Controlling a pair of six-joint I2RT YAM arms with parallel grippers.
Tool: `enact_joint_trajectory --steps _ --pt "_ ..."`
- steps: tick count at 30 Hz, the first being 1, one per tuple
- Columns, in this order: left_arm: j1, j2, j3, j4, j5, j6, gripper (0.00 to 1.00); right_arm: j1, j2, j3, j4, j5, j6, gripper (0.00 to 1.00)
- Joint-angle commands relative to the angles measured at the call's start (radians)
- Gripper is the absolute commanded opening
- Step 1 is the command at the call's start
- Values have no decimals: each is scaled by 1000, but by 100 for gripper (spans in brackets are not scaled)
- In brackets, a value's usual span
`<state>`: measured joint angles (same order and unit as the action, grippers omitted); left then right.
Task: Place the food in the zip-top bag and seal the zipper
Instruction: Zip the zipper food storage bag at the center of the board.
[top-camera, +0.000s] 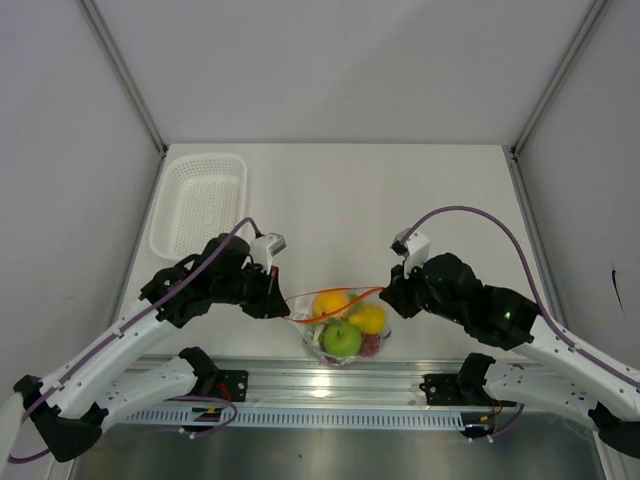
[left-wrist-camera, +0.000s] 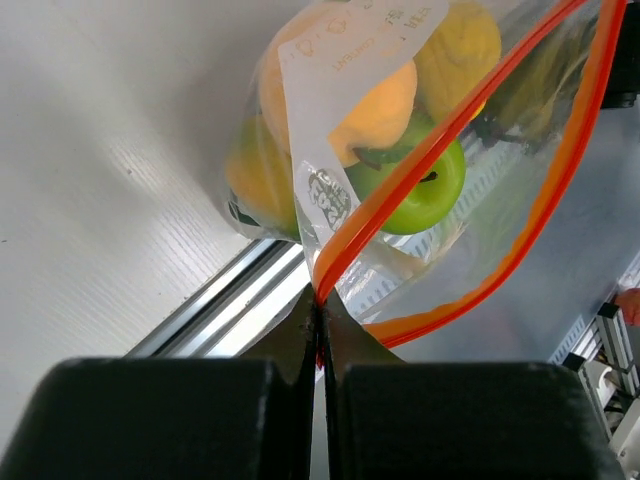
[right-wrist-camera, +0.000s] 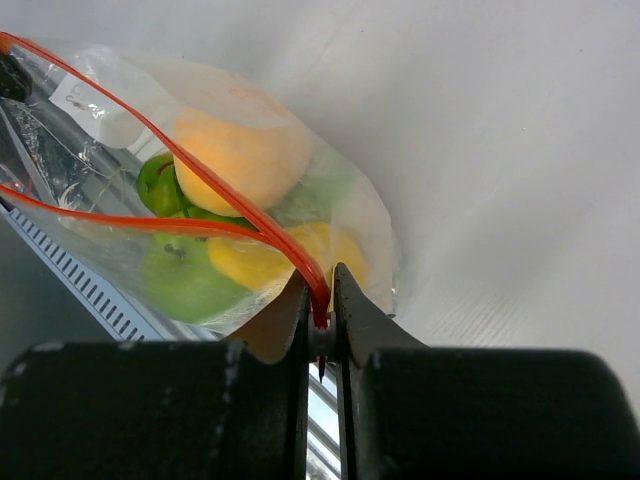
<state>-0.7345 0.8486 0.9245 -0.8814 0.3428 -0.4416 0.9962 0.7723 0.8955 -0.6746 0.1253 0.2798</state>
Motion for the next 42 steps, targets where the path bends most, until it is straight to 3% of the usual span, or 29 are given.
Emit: enact_joint_trajectory --steps 1,3,7,8,9,12,14,18,24,28,31,35,42 --pt "1 -28 11 19 -19 55 1 -10 18 26 32 -3 -10 0" --pt "0 -25 43 27 -37 81 3 -8 28 37 32 -26 -16 0" --pt "0 -14 126 53 -13 124 55 -8 38 49 32 -82 -25 0" --pt "1 -14 140 76 4 135 62 -7 38 52 29 -107 -25 0" --pt "0 -14 178 87 7 155 76 -8 39 56 29 -113 -27 0" --pt "1 -23 220 142 4 197 92 -8 42 71 14 -145 -30 0" --pt "1 -23 261 188 39 221 96 -8 53 92 -8 -161 -36 0" --pt "-6 1 275 391 250 267 100 -8 71 126 -26 -200 -44 0" --pt "-77 134 303 466 416 403 99 -7 73 131 -26 -257 -47 0" --pt "-86 217 283 544 537 412 99 -7 70 118 -16 -263 -42 0" --pt "-132 295 312 532 539 431 100 -7 71 118 -6 -266 -37 0" --pt "-224 345 327 509 420 494 99 -8 59 132 -5 -262 -36 0" --pt "-247 363 266 549 446 501 99 -10 16 138 -6 -260 -28 0"
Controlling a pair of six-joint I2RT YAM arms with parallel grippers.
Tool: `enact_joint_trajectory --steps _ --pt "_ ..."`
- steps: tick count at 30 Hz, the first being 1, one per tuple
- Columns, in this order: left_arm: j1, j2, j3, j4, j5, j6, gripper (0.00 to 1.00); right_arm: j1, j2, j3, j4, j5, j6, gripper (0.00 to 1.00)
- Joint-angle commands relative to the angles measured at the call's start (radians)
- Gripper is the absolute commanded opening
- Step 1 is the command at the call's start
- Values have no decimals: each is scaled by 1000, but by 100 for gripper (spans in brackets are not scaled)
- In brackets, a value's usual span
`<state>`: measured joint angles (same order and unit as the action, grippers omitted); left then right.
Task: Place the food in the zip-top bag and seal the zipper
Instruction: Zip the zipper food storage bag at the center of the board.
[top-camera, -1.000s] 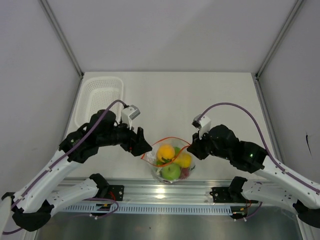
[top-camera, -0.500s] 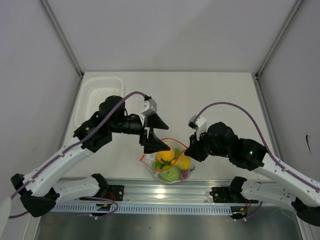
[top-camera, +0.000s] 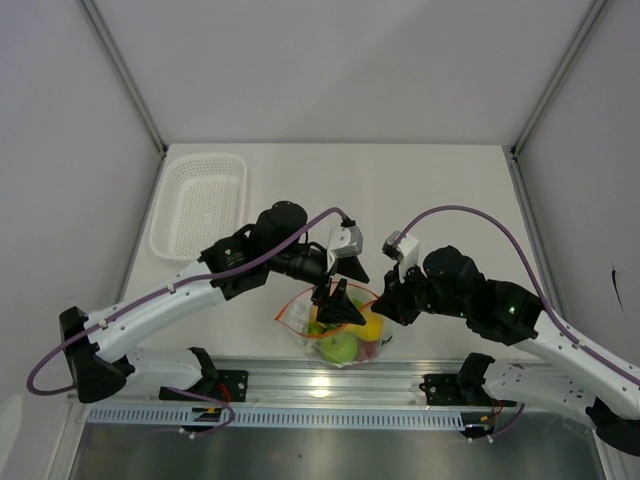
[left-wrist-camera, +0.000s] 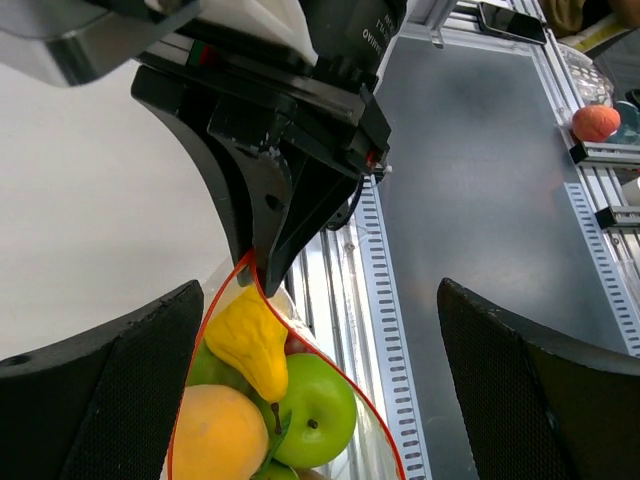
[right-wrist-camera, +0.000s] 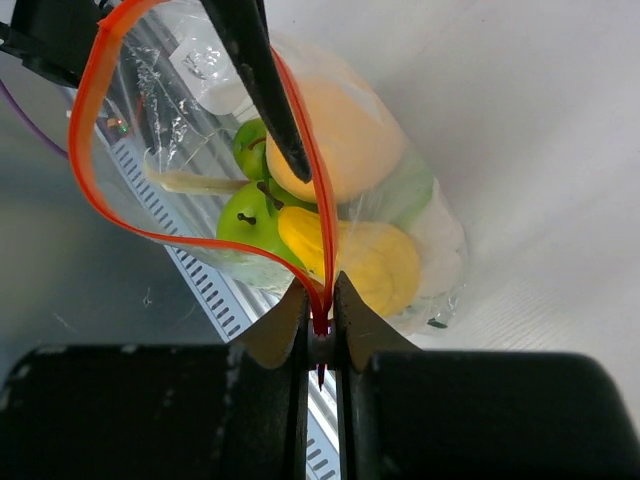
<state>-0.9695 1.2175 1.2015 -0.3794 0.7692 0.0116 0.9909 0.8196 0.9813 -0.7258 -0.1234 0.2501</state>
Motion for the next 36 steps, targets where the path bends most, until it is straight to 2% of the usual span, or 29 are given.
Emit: enact_joint_trajectory --steps 1,6,11,19,26,32,36 --pt "-18 -4 -13 39 12 57 99 -5 -36 51 45 -7 3 0" --pt "-40 30 -7 2 -106 67 100 -6 -37 46 55 -22 6 0" --pt "-40 25 -25 76 -200 34 99 -6 -39 45 55 -27 8 0" --pt "-43 117 6 1 -148 88 99 -6 -59 49 54 -19 12 0" --pt "-55 106 -26 -55 -143 131 100 -5 -56 54 66 -13 11 0" --pt "-60 93 -34 -154 -223 123 90 -8 -65 53 66 5 12 0" --pt "-60 47 -77 -158 -272 85 78 -11 -73 46 63 21 18 0"
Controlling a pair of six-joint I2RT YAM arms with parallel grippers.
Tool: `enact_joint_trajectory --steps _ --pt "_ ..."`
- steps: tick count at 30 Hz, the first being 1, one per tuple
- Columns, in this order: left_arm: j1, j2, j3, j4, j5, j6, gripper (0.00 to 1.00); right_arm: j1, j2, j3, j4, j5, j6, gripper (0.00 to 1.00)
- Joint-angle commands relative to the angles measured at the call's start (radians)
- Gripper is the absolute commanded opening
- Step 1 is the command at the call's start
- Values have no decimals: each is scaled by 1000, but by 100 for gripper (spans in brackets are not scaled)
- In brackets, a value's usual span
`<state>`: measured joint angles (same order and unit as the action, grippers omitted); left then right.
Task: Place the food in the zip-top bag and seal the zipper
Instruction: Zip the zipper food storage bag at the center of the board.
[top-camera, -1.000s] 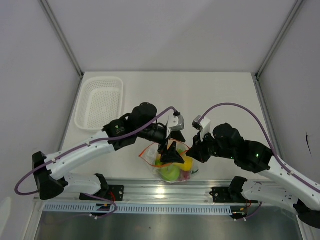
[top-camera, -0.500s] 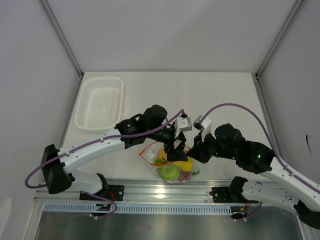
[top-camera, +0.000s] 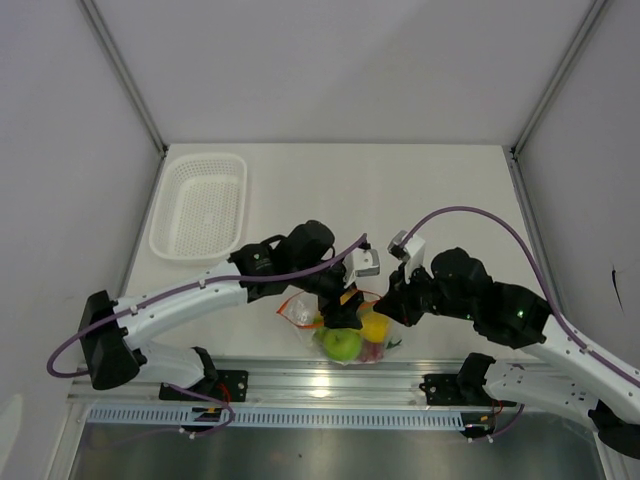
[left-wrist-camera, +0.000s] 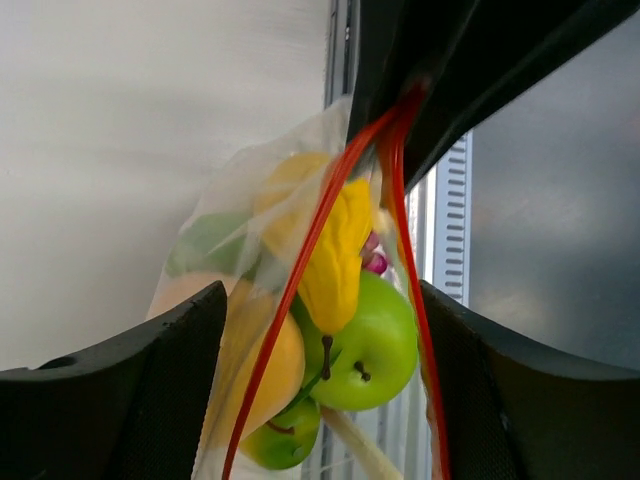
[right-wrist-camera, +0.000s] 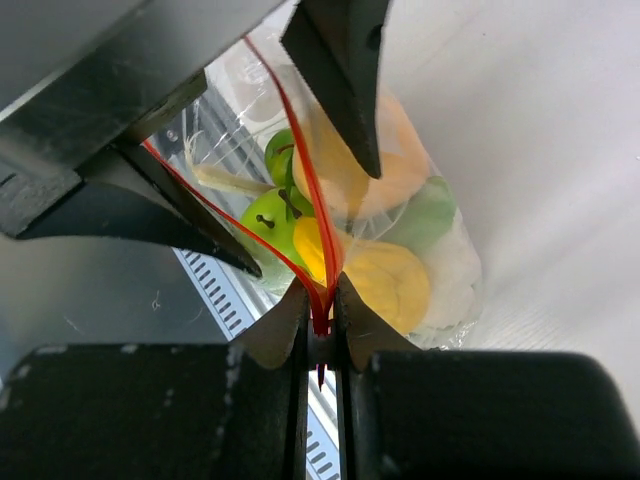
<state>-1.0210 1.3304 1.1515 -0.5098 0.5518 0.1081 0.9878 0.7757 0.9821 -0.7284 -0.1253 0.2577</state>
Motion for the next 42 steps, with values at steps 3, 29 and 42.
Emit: enact_joint_trajectory --steps 3,29,42 --pt "-8 -120 -68 -3 -93 -36 68 -9 -27 41 66 32 20 0" --pt "-88 -70 -56 45 -92 -133 73 -12 57 69 121 73 204 0" --pt "-96 -50 -67 48 -153 -163 21 -8 79 66 133 154 307 0"
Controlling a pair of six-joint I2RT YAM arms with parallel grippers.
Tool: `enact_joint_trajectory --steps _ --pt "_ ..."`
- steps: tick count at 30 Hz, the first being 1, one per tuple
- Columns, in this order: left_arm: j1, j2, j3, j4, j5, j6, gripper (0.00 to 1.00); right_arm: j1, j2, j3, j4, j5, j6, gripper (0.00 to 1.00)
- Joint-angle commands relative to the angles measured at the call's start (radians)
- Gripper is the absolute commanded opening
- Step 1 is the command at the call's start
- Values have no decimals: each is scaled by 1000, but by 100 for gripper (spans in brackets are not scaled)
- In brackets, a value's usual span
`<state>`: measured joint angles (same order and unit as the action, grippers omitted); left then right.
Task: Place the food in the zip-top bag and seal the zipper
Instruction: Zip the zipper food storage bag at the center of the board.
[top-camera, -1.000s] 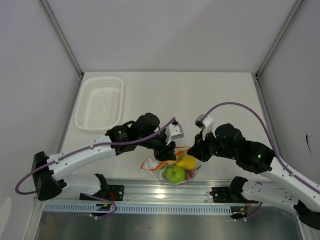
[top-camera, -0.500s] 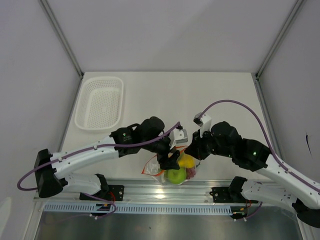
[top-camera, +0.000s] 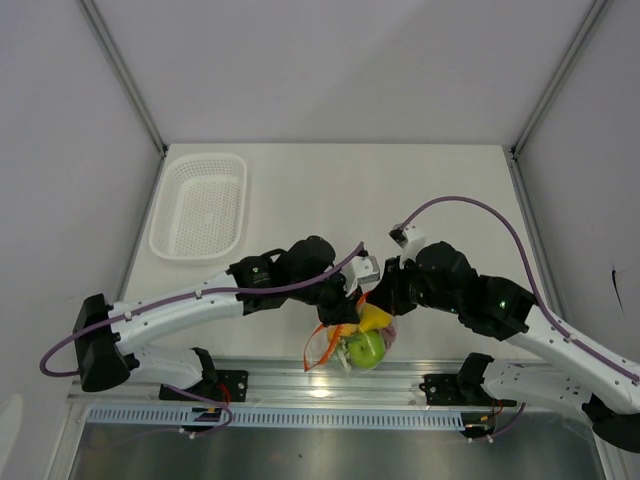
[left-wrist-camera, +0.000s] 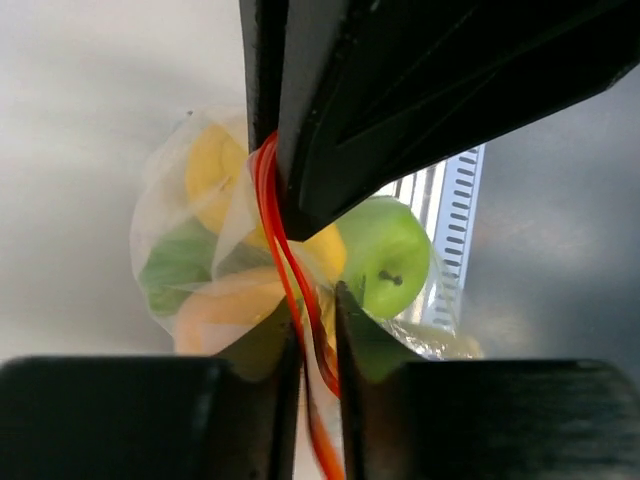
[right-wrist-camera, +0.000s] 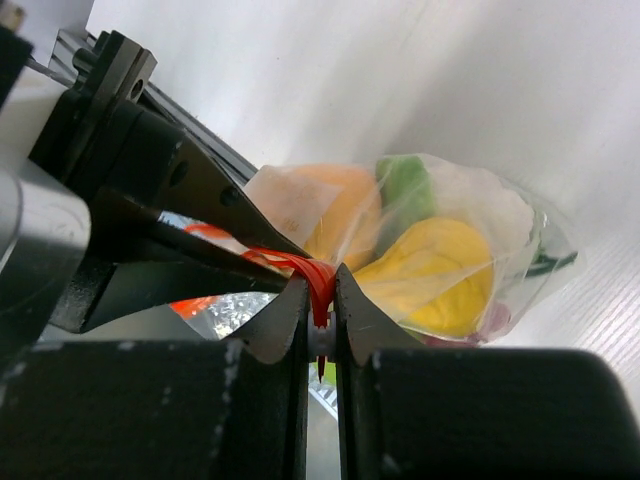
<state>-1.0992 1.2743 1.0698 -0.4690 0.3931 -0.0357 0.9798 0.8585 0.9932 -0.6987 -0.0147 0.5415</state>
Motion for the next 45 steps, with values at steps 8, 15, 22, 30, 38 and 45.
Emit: enact_joint_trajectory --steps 8,15,22,30,38,45 --pt "-18 25 38 -6 16 -24 1 -9 1 64 91 35 -5 1" --pt "-16 25 30 3 49 -32 1 -7 -1 61 102 27 -18 5" --pt "39 5 36 7 221 -27 0 -27 -65 47 67 15 -195 68" --pt "110 7 6 33 401 -53 1 -85 -182 -85 143 -146 -322 73" --pt "136 57 19 33 418 -76 1 -96 -211 -131 144 -188 -301 67" --pt "200 105 51 3 406 -132 0 -96 -263 -142 154 -172 -224 67"
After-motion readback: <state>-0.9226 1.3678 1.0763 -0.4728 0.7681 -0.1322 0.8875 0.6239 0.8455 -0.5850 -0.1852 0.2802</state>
